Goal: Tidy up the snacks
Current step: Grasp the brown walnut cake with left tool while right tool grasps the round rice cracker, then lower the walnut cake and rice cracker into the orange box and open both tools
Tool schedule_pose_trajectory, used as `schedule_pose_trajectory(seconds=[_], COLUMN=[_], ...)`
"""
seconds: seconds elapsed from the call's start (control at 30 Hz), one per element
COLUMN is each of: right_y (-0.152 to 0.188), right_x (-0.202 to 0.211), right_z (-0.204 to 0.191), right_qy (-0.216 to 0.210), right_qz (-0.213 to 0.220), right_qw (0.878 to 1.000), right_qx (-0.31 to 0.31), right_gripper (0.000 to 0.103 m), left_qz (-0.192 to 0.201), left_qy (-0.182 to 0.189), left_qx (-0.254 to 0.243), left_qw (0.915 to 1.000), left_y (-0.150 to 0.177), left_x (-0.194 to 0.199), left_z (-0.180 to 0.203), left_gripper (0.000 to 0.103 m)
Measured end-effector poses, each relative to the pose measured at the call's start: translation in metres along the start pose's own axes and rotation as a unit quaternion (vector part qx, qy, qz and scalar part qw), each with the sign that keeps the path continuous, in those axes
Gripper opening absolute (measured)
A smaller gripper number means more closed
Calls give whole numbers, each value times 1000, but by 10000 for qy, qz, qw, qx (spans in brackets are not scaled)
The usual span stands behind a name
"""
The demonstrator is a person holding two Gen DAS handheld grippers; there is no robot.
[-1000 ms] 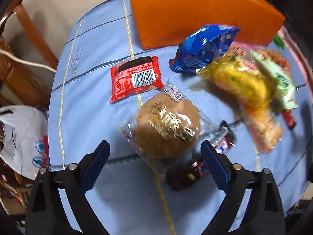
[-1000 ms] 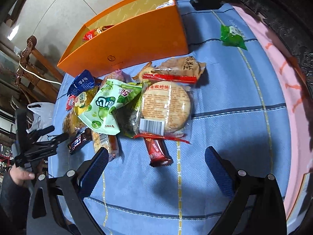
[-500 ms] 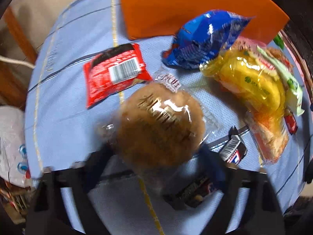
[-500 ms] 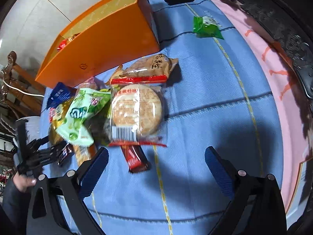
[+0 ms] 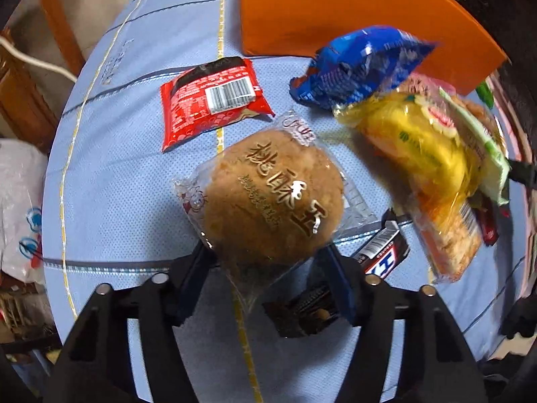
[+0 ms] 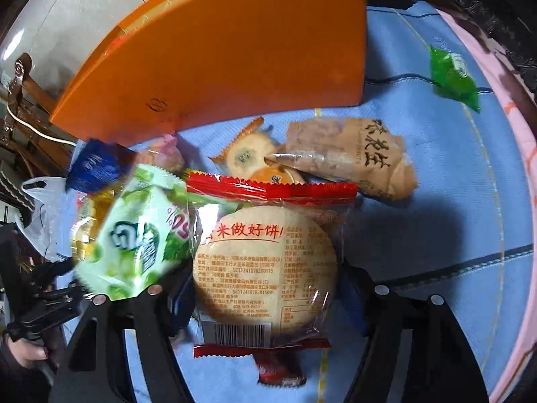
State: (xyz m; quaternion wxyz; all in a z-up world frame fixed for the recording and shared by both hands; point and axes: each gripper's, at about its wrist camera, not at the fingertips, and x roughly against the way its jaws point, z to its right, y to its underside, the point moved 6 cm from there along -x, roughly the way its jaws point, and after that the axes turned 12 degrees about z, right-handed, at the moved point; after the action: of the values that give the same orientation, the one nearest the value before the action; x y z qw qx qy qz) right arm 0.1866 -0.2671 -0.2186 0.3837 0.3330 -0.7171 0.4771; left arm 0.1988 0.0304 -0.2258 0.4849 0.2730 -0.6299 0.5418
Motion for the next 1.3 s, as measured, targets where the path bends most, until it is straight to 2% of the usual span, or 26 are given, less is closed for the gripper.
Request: schedule_pose_trajectory(seconds=[0.13, 0.17, 0.2, 0.23, 0.33, 0.37, 0.47, 0.53, 0.6, 0.63, 0.67, 0.73, 0.77, 0.8, 0.87, 0.97, 1.07, 1.13, 1.17, 1.2, 1.3], right_y=[-8, -8, -9, -9, -9, -9, -4, 1, 3, 4, 4, 8, 9, 10, 11, 10, 7, 7, 6, 6, 0], right_x=[39, 49, 55, 63, 72, 74, 70, 70, 71, 71, 70, 73, 73, 73, 71, 68, 62, 58, 57, 57, 59], right_z=[8, 9, 10, 11, 13, 16, 19, 14, 9, 7, 6, 3, 4, 5, 6, 6, 4, 1, -1, -3, -8], right_qy=[-363, -404, -424, -455, -506, -508, -561, -578, -640, -635, -631, -666, -674, -681, -705, -720, -744, -767, -785, -806, -862], right_qz=[310, 383, 429, 490, 569, 573, 468, 456, 427, 420, 418, 409, 397, 387, 342, 319, 272, 226, 216, 205, 284], right_qw=[9986, 9982, 9980, 9976, 9969, 9970, 9972, 9972, 9970, 9971, 9971, 9969, 9969, 9969, 9969, 9969, 9969, 9968, 9966, 9964, 9956], right_qx=[-215, -201, -181, -176, -171, -149, -156, -90, -49, -8, 23, 39, 18, -8, -43, -36, 10, 61, 106, 144, 233], right_gripper=[72, 72, 72, 72, 72, 72, 72, 72, 72, 72, 72, 72, 72, 72, 72, 72, 72, 72, 72, 72, 72], left_qz=[201, 224, 215, 241, 401, 390, 191, 250, 404, 463, 464, 358, 285, 218, -21, -352, -514, -441, -381, -317, -151], left_qy=[139, 165, 231, 331, 291, 327, 170, -3, -237, -396, -520, -395, -376, -514, -670, -719, -692, -783, -853, -875, -968], left_qx=[405, 459, 559, 647, 622, 635, 445, 100, -121, -155, -64, 275, 497, 624, 812, 1157, 1313, 1167, 1093, 1024, 1165], left_qw=[9989, 9986, 9979, 9971, 9968, 9967, 9987, 9996, 9988, 9980, 9975, 9982, 9976, 9965, 9944, 9900, 9876, 9891, 9896, 9904, 9884], left_y=[-7, -8, -8, -8, -8, -7, -2, -4, -14, -19, -25, -33, -36, -38, -40, -41, -42, -43, -43, -44, -39], left_x=[19, 24, 30, 37, 53, 53, 46, 37, 35, 34, 32, 27, 22, 18, 2, -20, -33, -32, -29, -25, -6], left_z=[-5, -6, -7, -7, -11, -11, -7, -6, -7, -9, -13, -14, -14, -14, -13, -10, -8, -8, -9, -9, -16], left_gripper=[52, 33, 25, 22, 20, 16, 17, 32, 75, 81, 82, 83, 87, 91, 92, 96, 97, 93, 82, 79, 78])
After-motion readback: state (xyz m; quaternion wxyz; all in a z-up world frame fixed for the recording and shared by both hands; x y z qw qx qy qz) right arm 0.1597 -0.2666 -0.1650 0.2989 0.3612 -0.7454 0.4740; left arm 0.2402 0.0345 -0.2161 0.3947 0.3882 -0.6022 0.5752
